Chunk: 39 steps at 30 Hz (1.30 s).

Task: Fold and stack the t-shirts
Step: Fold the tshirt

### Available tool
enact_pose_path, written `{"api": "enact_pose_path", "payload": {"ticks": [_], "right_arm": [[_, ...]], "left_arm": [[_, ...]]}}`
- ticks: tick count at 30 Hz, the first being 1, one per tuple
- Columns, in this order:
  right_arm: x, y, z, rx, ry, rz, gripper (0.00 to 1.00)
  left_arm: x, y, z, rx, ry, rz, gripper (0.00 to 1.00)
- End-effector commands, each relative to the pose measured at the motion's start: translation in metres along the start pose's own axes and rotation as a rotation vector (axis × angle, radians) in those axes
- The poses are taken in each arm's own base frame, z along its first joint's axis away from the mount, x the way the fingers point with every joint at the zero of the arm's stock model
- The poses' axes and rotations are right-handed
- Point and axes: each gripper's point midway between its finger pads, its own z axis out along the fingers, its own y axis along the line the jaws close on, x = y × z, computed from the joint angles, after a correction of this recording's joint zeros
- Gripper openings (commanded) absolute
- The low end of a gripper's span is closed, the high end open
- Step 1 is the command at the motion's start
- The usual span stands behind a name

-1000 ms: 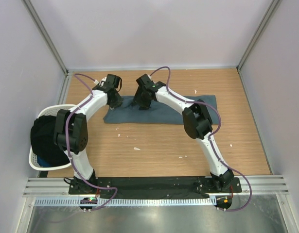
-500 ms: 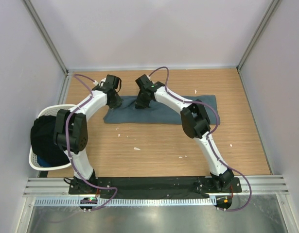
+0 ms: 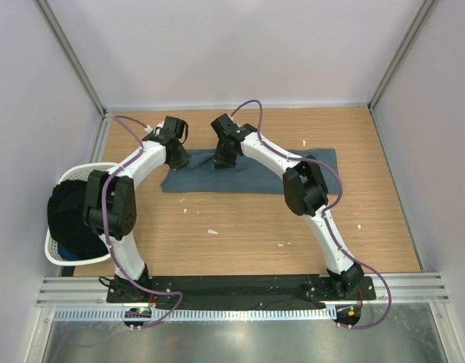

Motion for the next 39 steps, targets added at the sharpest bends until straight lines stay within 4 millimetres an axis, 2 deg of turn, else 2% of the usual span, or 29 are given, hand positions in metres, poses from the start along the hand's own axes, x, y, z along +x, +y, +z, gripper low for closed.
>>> {"api": "enact_pose_path", "payload": {"ticks": [1, 6, 10, 16, 21, 25, 30, 33, 39], "right_arm": [[-0.032, 0.021, -0.065, -0.055, -0.092, -0.062, 0.02], [-0.039, 0.011, -0.099, -0.051, -0.088, -0.093, 0.01], [-0.042, 0.002, -0.109, -0.081, -0.054, -0.067, 0.01], [-0.044, -0.027, -0.110, -0.012, -0.032, -0.092, 0.01], [-0.030, -0.046, -0.099, 0.014, 0.025, -0.108, 0.01], [-0.016, -0.061, -0.085, 0.044, 0.072, -0.130, 0.01], [-0.015, -0.061, -0.081, 0.035, 0.074, -0.146, 0.01], [-0.018, -0.048, -0.081, -0.031, 0.063, -0.169, 0.01], [-0.019, -0.030, -0.078, -0.112, 0.072, -0.183, 0.01]], "left_arm": [[-0.018, -0.008, -0.011, 0.049, -0.048, -0.021, 0.00], [-0.020, -0.012, -0.017, 0.067, -0.046, -0.027, 0.00], [-0.020, -0.013, -0.019, 0.071, -0.043, -0.024, 0.00], [-0.019, -0.012, -0.022, 0.071, -0.031, -0.028, 0.00], [-0.015, -0.009, -0.022, 0.062, -0.024, -0.011, 0.00], [-0.005, 0.002, -0.015, 0.029, 0.001, 0.001, 0.00], [0.010, 0.016, -0.002, -0.018, 0.037, 0.014, 0.00], [0.021, 0.024, 0.007, -0.043, 0.063, 0.021, 0.00], [0.021, 0.026, 0.024, -0.060, 0.044, 0.040, 0.00]]}}
